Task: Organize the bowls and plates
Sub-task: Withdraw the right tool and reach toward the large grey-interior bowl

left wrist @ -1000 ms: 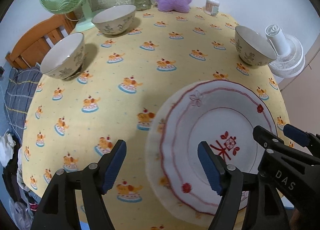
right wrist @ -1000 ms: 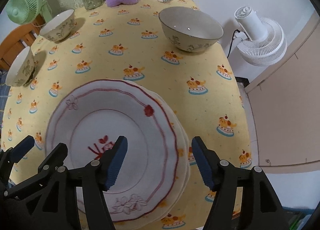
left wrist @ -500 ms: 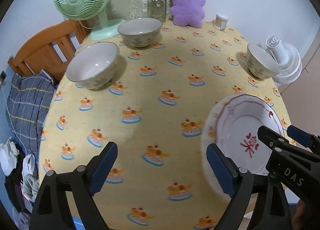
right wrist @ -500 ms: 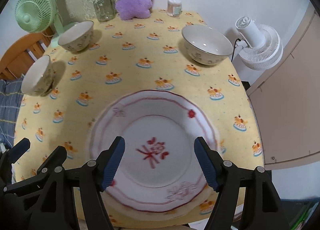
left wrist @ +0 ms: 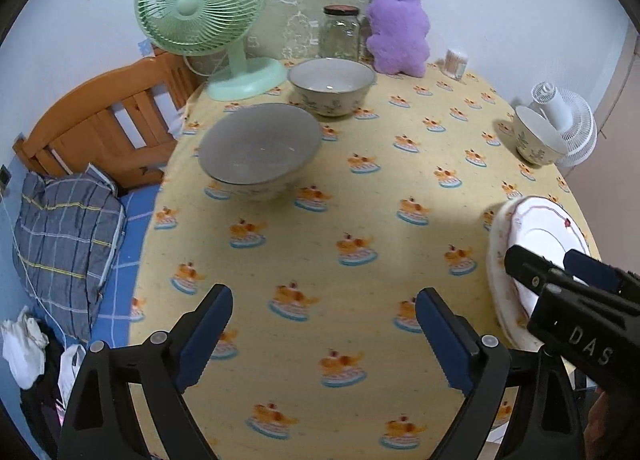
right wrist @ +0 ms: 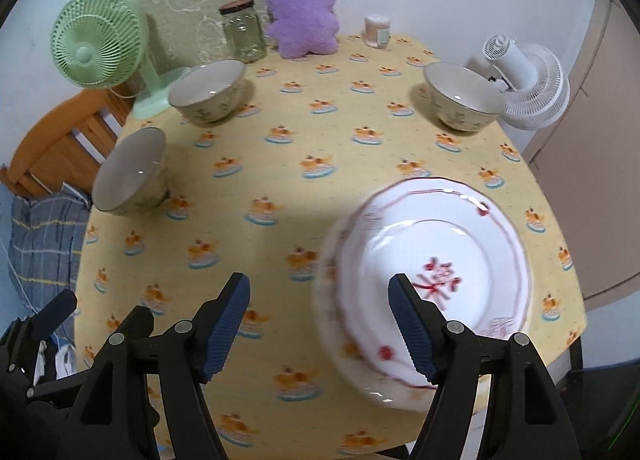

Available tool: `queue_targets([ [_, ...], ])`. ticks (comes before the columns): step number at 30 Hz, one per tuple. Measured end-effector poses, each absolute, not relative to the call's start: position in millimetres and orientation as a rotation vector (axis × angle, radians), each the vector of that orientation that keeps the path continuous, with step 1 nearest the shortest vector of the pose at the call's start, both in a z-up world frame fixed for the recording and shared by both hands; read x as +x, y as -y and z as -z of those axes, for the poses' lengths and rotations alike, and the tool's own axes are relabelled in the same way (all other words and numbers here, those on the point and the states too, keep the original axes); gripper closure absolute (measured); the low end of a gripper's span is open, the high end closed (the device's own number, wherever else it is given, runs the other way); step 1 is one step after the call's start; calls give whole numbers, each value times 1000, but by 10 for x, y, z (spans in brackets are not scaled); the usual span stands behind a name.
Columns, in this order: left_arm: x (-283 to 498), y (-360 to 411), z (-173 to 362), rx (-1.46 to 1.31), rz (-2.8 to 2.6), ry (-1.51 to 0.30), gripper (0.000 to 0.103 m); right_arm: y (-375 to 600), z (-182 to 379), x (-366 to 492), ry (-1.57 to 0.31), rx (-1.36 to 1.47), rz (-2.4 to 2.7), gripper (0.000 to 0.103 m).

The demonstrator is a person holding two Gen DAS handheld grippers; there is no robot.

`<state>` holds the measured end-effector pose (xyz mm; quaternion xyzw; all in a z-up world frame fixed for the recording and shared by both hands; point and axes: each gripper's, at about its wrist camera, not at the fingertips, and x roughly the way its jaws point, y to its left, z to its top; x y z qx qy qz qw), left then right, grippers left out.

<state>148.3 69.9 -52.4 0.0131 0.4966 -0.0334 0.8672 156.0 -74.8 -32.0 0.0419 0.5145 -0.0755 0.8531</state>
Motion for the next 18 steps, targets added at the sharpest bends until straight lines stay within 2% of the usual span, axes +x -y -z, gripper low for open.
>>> queue_targets([
  [12,1761,-1127,483,6,57,-1025,11,237,223,1803,-1054,44,168,28],
  [18,2014,-1277,514,0,18,-1009,17,67,244,2078,-1037,32,136,28],
])
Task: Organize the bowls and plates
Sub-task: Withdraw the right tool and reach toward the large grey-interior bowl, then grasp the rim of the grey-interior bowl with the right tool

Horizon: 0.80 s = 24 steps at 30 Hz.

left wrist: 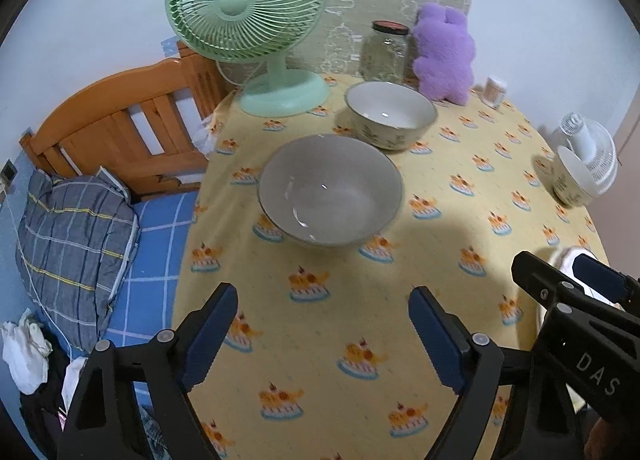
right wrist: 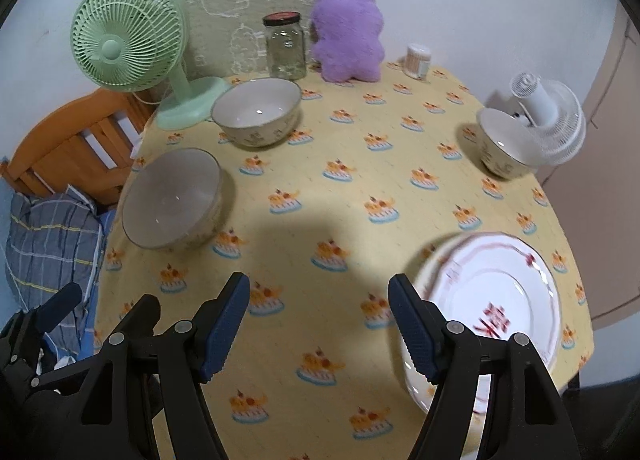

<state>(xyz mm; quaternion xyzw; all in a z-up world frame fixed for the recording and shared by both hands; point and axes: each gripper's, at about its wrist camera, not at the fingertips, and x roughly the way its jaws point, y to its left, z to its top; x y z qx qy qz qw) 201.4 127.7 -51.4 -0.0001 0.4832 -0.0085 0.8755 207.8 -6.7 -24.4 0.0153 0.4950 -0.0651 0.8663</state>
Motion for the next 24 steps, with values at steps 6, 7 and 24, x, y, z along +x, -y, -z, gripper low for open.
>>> queue_targets([
  [6,2326,-1404,564,-1,-22,-1000,19,-112,316,2417,-1022,36,93,28],
  [7,2368,-1416,571,-1,-25,-998,20,-140,329,2478,-1018,35,88,28],
  [24,3095,-1579,905,4,-65,-998,44,-441,659,3317,-1017,28,10,33],
])
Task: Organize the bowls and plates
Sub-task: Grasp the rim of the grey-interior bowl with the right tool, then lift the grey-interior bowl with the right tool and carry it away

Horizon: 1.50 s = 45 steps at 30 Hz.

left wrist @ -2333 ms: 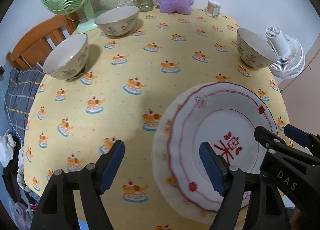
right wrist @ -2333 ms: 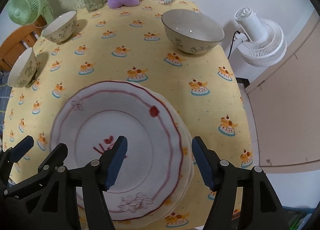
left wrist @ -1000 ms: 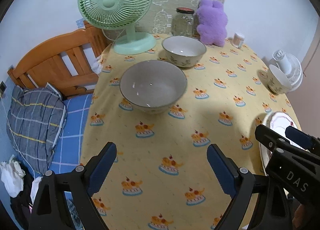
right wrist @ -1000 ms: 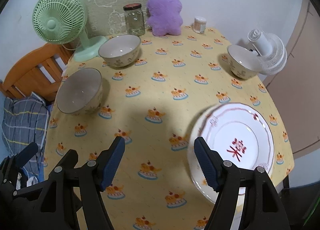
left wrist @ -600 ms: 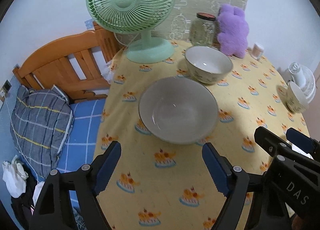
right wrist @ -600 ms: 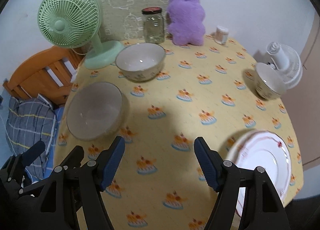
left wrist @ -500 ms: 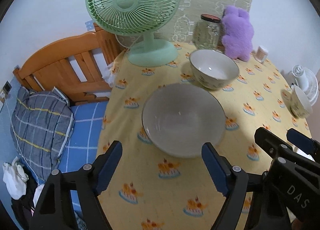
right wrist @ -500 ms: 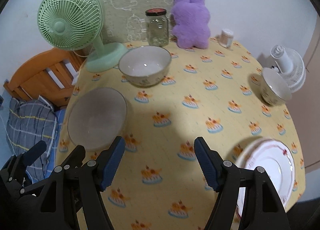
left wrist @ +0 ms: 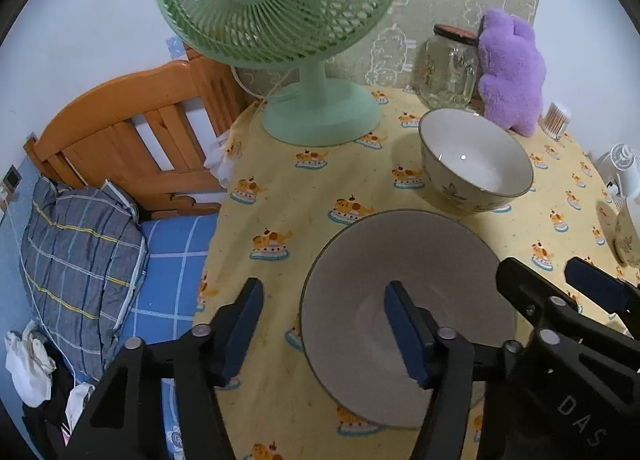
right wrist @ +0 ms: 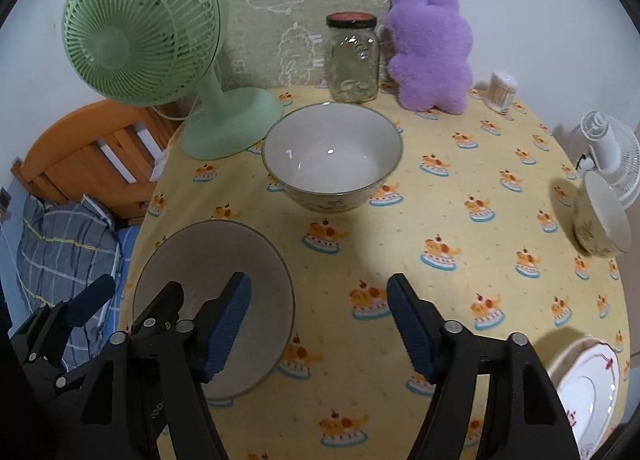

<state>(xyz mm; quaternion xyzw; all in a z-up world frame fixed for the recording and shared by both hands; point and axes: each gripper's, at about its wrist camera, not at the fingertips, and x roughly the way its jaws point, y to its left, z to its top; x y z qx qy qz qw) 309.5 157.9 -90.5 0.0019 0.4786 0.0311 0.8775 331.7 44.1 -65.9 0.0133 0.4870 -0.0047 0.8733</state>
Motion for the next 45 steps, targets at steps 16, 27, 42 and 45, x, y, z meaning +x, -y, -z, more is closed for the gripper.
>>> queue_targets([
  [16,3272,-1560,1126,-14,-41,-1047,64,-635,998,3603,-1092,28,-80,77],
  [27,3159,-1500,1053,-34,-31,-1065,64,-615,904,3501,-1103,28,-65,77],
  [42,2623,-1105,846,-19,25,-1059,64,-280,622,2891,-1090,36,-13,77],
  [45,2494,-1004,811,-18,37,-1061,64,-182,574,2751,-1091,37,-1,77],
])
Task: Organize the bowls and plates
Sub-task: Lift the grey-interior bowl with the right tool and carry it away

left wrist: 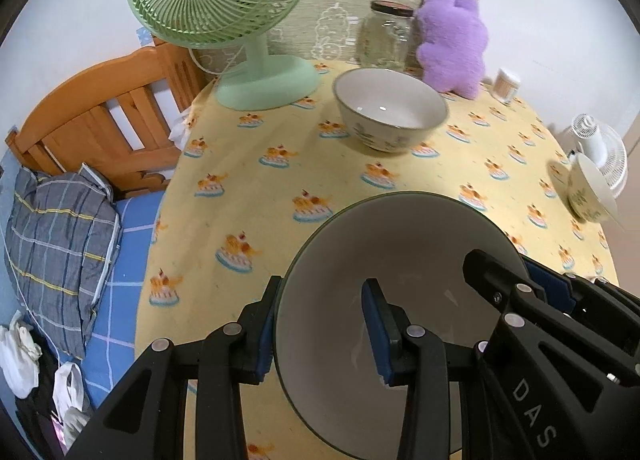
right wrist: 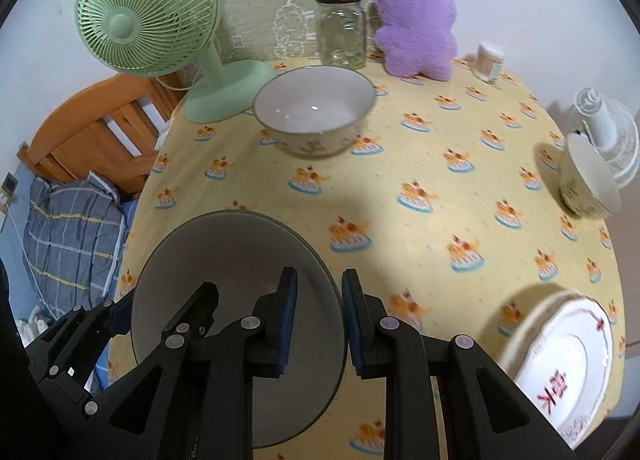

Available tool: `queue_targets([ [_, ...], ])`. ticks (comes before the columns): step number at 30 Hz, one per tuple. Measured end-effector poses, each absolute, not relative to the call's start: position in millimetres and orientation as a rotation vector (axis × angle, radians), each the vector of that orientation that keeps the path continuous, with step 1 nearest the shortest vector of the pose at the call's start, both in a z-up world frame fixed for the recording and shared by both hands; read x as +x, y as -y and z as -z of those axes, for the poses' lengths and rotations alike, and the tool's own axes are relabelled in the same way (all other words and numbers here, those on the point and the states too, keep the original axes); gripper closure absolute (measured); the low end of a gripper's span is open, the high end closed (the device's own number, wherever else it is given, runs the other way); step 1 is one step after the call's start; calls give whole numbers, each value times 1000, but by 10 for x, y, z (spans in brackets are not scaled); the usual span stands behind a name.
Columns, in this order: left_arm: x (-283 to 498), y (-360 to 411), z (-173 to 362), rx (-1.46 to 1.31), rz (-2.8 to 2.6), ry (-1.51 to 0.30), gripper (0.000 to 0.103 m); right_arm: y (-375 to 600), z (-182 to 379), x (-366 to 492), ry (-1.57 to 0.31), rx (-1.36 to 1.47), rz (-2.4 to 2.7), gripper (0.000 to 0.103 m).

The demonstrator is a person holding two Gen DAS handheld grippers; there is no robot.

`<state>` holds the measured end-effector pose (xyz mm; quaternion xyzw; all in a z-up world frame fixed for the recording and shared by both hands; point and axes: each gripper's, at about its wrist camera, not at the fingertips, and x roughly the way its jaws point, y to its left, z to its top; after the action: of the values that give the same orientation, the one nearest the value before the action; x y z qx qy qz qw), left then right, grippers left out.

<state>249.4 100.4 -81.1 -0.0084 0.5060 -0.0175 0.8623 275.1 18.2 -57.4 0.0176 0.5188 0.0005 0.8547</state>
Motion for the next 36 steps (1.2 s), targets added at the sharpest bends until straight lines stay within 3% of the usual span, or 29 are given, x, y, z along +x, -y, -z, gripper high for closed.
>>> queue_targets([
  [14,1936,-510,750,0,74,-1068,64,266,396,2111,-1088,26,30,77],
  [36,1594,-307,1130,-24,37,-1134,64,510,777,1766,-1165,12,1,77],
])
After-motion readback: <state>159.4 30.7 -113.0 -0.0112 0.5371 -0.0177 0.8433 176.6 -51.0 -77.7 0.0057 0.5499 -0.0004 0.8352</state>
